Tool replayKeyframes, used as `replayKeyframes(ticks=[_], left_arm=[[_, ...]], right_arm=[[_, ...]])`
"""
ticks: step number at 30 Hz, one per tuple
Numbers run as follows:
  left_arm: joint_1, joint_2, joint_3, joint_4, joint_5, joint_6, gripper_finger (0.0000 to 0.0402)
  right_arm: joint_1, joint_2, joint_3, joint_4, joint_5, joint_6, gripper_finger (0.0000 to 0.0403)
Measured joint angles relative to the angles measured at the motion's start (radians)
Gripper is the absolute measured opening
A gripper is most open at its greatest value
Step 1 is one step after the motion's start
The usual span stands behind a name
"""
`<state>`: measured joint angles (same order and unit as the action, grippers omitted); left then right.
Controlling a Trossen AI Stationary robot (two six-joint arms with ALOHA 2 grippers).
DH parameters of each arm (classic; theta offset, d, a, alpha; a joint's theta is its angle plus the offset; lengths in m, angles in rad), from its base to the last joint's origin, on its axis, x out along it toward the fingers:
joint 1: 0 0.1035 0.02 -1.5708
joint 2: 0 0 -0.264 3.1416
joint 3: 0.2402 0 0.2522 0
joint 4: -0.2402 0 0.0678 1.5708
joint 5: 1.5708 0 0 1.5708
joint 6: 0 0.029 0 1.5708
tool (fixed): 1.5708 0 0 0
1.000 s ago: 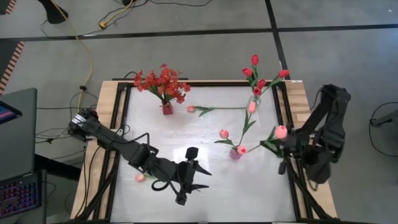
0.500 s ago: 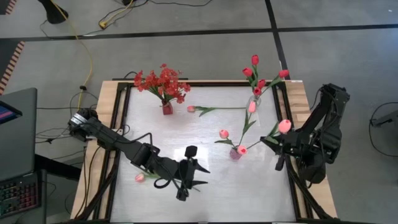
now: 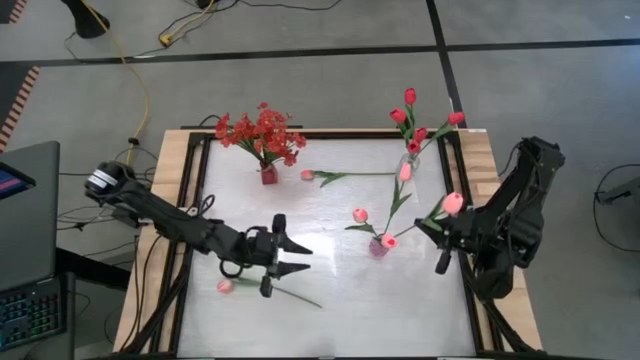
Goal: Sort flowers into vase by color
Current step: Put the pink tulip into the purple flower vase
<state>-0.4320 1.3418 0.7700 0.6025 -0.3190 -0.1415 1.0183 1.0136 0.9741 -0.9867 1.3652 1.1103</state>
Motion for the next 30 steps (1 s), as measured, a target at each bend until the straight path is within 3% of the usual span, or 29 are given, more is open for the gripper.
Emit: replayKeyframes(ticks=[16, 30], left_arm=[[-0.001, -0.009, -0.018, 0.016, 0.042, -0.013, 0.0137], [-0.001, -0.009, -0.018, 0.006, 0.052, -0.011, 0.0137]], right_arm=[[-0.044, 0.09, 0.0, -0.004, 0.052, 0.08, 0.0036], [-0.107, 0.14, 0.0, -0.006, -0.045, 0.131, 0.0036]])
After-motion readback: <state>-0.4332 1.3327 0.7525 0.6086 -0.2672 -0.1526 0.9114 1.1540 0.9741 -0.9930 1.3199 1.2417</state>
